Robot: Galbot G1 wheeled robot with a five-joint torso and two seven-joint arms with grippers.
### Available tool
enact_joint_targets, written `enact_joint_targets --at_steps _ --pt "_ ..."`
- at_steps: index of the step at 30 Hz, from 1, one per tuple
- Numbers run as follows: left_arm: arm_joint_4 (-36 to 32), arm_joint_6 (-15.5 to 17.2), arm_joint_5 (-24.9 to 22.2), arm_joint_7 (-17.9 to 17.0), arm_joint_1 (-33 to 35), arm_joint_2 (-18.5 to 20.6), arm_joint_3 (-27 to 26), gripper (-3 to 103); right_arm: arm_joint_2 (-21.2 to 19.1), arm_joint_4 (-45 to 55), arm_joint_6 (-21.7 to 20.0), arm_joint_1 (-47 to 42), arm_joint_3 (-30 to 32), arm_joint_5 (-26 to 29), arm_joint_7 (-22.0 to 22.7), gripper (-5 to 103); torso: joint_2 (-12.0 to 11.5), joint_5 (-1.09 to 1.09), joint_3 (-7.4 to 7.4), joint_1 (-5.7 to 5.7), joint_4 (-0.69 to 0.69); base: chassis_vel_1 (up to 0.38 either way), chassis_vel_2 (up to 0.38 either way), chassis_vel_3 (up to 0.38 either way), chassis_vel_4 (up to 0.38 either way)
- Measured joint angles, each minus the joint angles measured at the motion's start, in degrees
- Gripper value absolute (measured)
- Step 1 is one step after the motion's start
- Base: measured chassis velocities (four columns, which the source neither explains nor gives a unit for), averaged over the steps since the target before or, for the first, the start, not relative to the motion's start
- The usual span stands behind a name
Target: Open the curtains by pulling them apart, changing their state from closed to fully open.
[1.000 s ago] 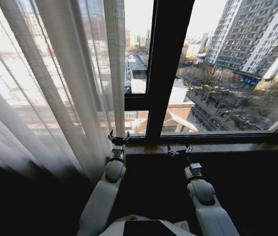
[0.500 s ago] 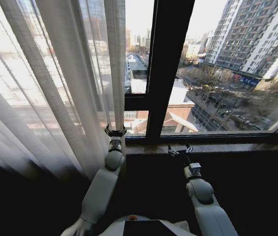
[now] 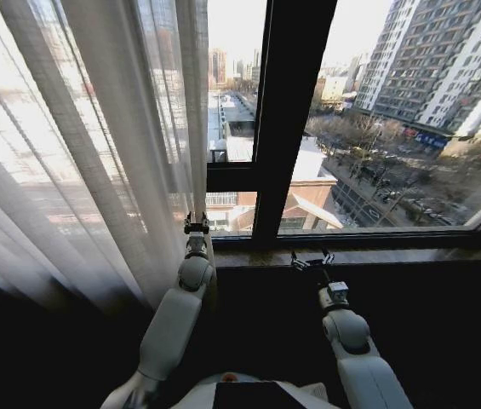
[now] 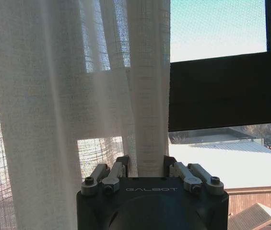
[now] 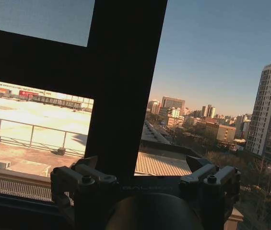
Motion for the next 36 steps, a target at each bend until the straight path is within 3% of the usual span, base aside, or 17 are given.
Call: enact_joint_targets --at_steps 1,4,6,10,14,15,20,27,36 --pt "0.0 0.0 0.0 0.0 0.0 0.0 0.0 38 0.0 0.0 0.0 0.0 0.0 0.0 0.0 100 0.0 0.0 0.0 0.0 0.0 0.0 0.0 0.0 0.0" --pt "-0.6 0.0 -0.3 0.0 0.3 0.2 -0.4 22 0.0 0.1 0.0 0.2 0.0 0.0 0.0 100 0.0 0.0 0.0 0.0 0.0 0.0 0.0 0.0 0.0" --pt "-0.9 0.0 -0.5 0.0 0.4 0.3 -0.5 22 0.0 0.1 0.0 0.3 -0.1 0.0 0.0 100 0.0 0.0 0.0 0.0 0.0 0.0 0.0 0.0 0.0" --pt "-2.6 0.1 -1.7 0.3 1.1 1.0 -1.3 2 0.2 0.4 -0.2 0.4 -0.1 0.0 0.1 100 0.0 0.0 0.0 0.0 -0.01 0.0 0.0 0.0 0.0" --pt "-6.0 1.0 -3.2 1.1 2.5 2.3 -2.6 0 0.2 0.7 -0.3 0.5 -0.2 0.0 0.2 100 0.0 -0.01 0.0 0.0 0.0 0.0 0.0 0.0 0.0" --pt "-12.8 2.2 -4.4 3.2 6.3 5.4 -6.3 0 0.0 1.9 -1.9 0.7 -0.4 2.1 0.4 100 0.0 0.0 0.0 0.0 0.0 0.0 0.0 0.0 0.0" --pt "-23.2 3.1 -5.9 6.5 15.1 9.0 -13.3 0 -0.1 2.9 -3.6 1.4 -1.1 4.0 0.4 100 0.0 -0.03 -0.01 0.0 0.01 0.0 0.0 0.0 0.0" --pt "-36.8 3.4 -6.6 8.1 26.2 10.9 -19.2 0 0.1 4.7 -4.8 2.3 -2.7 4.0 0.3 100 0.0 0.01 -0.01 -0.01 0.0 0.0 0.0 0.0 0.0" --pt "-40.8 5.2 -8.6 10.8 28.9 11.8 -21.6 0 -0.9 9.6 -7.3 1.4 -3.0 4.9 -0.2 100 0.0 0.0 -0.01 -0.01 -0.02 0.0 0.0 0.0 0.0"
